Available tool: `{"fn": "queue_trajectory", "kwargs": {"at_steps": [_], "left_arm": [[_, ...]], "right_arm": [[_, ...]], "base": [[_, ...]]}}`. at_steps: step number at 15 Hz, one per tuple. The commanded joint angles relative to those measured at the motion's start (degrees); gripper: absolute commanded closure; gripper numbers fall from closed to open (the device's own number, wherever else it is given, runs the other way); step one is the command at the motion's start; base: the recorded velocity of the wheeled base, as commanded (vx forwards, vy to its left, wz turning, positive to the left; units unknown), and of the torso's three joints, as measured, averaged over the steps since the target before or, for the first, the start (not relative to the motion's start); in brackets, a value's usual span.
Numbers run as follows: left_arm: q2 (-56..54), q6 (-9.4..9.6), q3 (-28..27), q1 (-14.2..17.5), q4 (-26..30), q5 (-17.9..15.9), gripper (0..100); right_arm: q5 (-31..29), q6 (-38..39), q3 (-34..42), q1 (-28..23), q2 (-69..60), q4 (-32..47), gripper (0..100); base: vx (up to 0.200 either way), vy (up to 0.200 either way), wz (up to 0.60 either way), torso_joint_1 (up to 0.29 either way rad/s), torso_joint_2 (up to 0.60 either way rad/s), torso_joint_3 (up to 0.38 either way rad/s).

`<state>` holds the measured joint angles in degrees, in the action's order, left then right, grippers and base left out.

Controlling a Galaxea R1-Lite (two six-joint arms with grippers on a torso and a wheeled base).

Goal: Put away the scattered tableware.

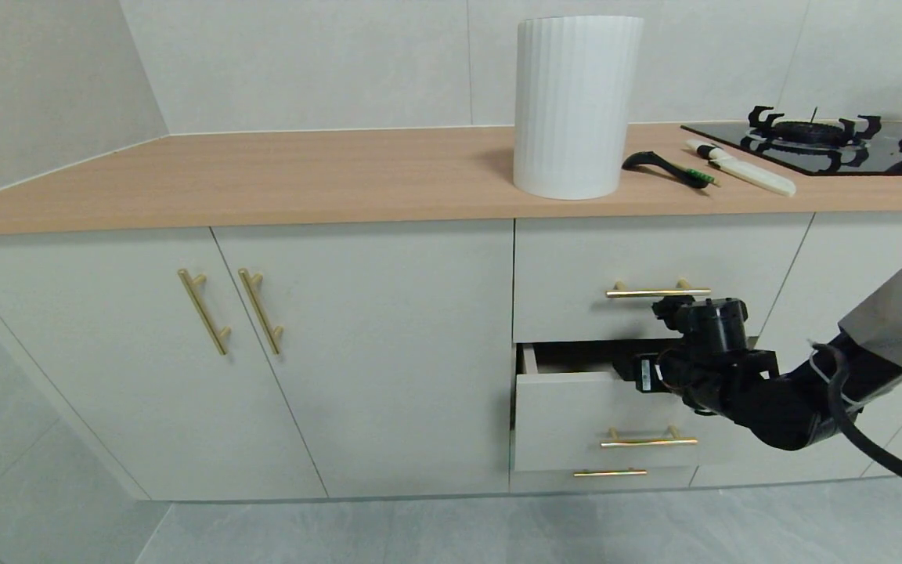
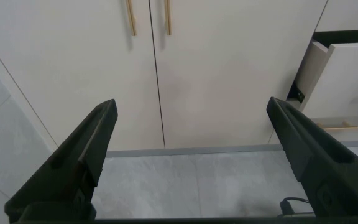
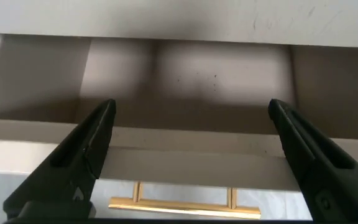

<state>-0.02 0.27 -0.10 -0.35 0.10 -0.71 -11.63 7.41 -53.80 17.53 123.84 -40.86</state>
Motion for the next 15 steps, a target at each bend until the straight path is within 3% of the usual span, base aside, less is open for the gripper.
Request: {"fn": "queue_trajectory", "kwargs": {"at_steps": [1, 8, 15], "left_arm": [[0.0, 0.00, 0.0, 0.0, 0.0, 0.0, 0], [0.0, 0.00, 0.0, 0.0, 0.0, 0.0, 0], [0.0, 0.00, 0.0, 0.0, 0.0, 0.0, 0]], "right_arm": [[0.0, 0.1, 0.1, 0.0, 0.7, 0.4, 0], [0.4, 0.1, 0.1, 0.0, -2.7, 6.7, 0], [4.5, 0.1, -0.2, -0.1, -9.4, 23.2, 0]], "base": [[0.000, 0.000, 0.00, 0.000, 0.00, 0.000], [0.000, 0.000, 0.00, 0.000, 0.00, 0.000], [0.000, 0.000, 0.00, 0.000, 0.00, 0.000]]}}
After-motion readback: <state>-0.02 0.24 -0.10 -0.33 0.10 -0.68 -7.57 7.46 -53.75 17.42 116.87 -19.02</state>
